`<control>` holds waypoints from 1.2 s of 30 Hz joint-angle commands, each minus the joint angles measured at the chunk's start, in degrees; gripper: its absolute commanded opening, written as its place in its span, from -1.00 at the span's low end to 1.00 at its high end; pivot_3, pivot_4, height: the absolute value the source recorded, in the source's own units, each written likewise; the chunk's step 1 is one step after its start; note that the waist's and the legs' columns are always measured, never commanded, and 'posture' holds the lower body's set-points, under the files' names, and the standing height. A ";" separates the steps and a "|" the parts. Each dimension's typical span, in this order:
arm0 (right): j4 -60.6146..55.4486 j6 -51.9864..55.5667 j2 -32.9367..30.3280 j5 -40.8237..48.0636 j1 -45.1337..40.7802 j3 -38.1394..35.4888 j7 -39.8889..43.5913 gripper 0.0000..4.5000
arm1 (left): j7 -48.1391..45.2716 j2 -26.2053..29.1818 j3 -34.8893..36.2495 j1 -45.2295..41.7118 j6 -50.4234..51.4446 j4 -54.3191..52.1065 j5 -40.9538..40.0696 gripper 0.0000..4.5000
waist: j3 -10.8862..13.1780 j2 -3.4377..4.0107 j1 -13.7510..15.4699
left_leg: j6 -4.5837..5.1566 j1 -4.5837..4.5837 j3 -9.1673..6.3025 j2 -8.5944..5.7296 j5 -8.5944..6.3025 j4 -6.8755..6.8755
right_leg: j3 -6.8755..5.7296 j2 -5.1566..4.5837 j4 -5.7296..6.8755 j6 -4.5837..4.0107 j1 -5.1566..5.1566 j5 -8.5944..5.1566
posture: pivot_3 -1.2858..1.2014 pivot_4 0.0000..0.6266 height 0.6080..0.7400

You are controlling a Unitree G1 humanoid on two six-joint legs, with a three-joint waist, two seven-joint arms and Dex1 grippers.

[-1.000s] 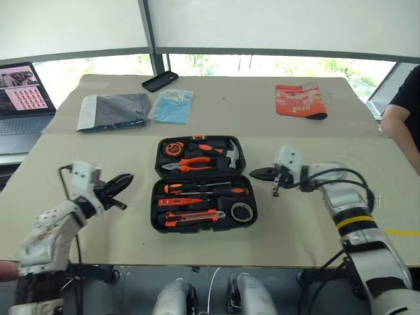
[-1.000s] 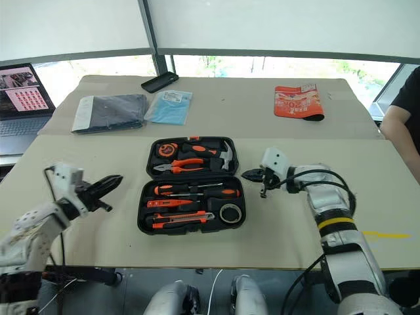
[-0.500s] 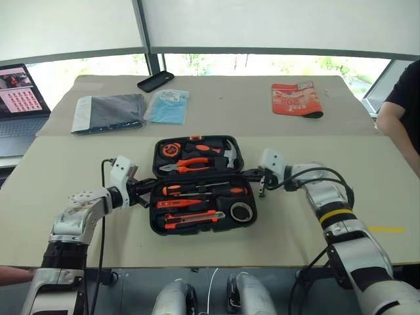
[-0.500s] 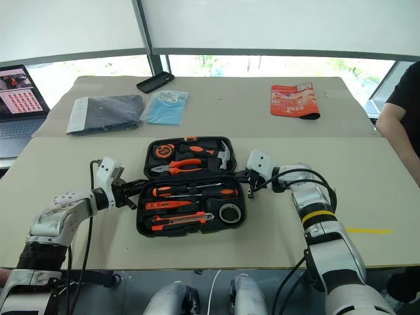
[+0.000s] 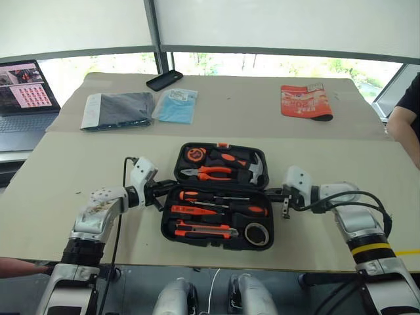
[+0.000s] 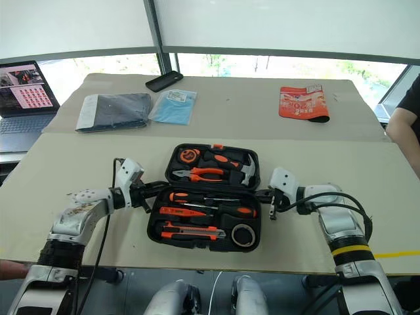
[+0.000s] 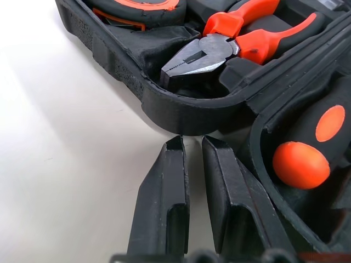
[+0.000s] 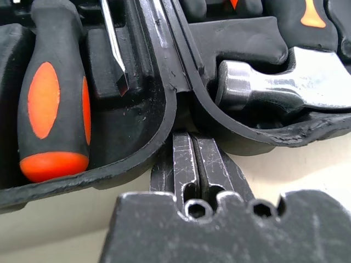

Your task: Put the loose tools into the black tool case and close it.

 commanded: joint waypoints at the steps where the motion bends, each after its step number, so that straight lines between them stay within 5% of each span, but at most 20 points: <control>1: 3.41 -4.52 -0.33 0.12 -1.94 -1.81 -1.67 -1.00 | -0.97 -0.93 -1.46 1.81 1.43 -5.37 -1.32 -0.74 | 0.01 -0.01 -0.09 | 0.01 0.01 0.00 0.00 0.00 0.01 | 0.01 0.01 0.00 0.02 0.00 0.00 | 0.03 -0.52 1.00; 9: 7.78 -3.32 -0.25 1.43 -4.55 -2.47 -1.88 -1.00 | 2.39 1.08 -0.22 4.16 2.60 -8.75 0.78 -0.74 | 0.02 -0.04 -0.34 | -0.10 0.09 -0.04 0.07 0.10 0.10 | 0.15 0.02 0.15 0.05 0.02 0.02 | 0.03 -0.52 1.00; 12: 3.02 4.68 -4.83 5.24 -2.72 -5.10 1.65 -0.64 | 2.11 6.52 5.50 5.38 8.03 -8.55 -1.60 -0.17 | 0.02 -0.04 -0.39 | -0.12 0.07 -0.07 0.14 0.13 0.09 | 0.15 0.06 0.17 0.03 -0.01 0.03 | 0.03 -0.52 1.00; 16: -0.72 14.06 -9.23 0.53 -2.83 -5.45 -6.32 0.00 | -0.33 11.82 10.02 4.53 16.37 -8.44 -6.98 0.50 | 0.02 -0.03 -0.89 | -0.11 0.04 -0.09 0.24 0.13 0.07 | 0.14 -0.04 0.11 -0.01 -0.04 0.01 | 0.03 -0.52 1.00; 20: -8.46 35.94 -10.50 9.01 -7.07 -7.81 -5.51 0.57 | -1.81 15.35 12.75 -0.63 31.30 -10.16 -14.80 1.00 | 0.06 -0.06 -1.33 | -0.12 0.01 -0.13 0.24 0.13 0.05 | 0.13 -0.07 0.11 0.00 -0.08 0.00 | 0.03 -0.52 1.00; 23: -10.47 55.40 -11.03 13.16 -14.21 -5.96 -5.52 0.99 | 4.04 13.07 12.96 -8.84 42.14 -6.91 -16.34 1.00 | 0.12 -0.10 -1.32 | -0.05 -0.03 -0.18 0.21 0.15 0.08 | 0.12 -0.03 0.18 0.02 -0.09 0.03 | 0.03 -0.52 1.00; 27: -4.45 70.20 -7.21 13.09 -24.74 -2.20 -10.10 0.99 | 10.63 7.28 11.17 -16.89 47.40 -2.68 -14.89 1.00 | 0.12 -0.11 -1.31 | 0.06 0.00 -0.27 0.17 0.24 0.07 | 0.08 0.11 0.22 -0.04 -0.03 0.09 | 0.03 -0.52 1.00; 36: 10.89 71.93 -0.89 10.13 -34.56 2.54 -15.44 0.99 | 12.10 3.20 6.37 -20.49 44.08 4.03 -11.87 1.00 | 0.14 -0.13 -1.54 | -0.13 -0.24 -0.09 0.01 0.38 -0.10 | 0.07 0.13 0.08 -0.53 -0.26 0.36 | 0.03 -0.52 1.00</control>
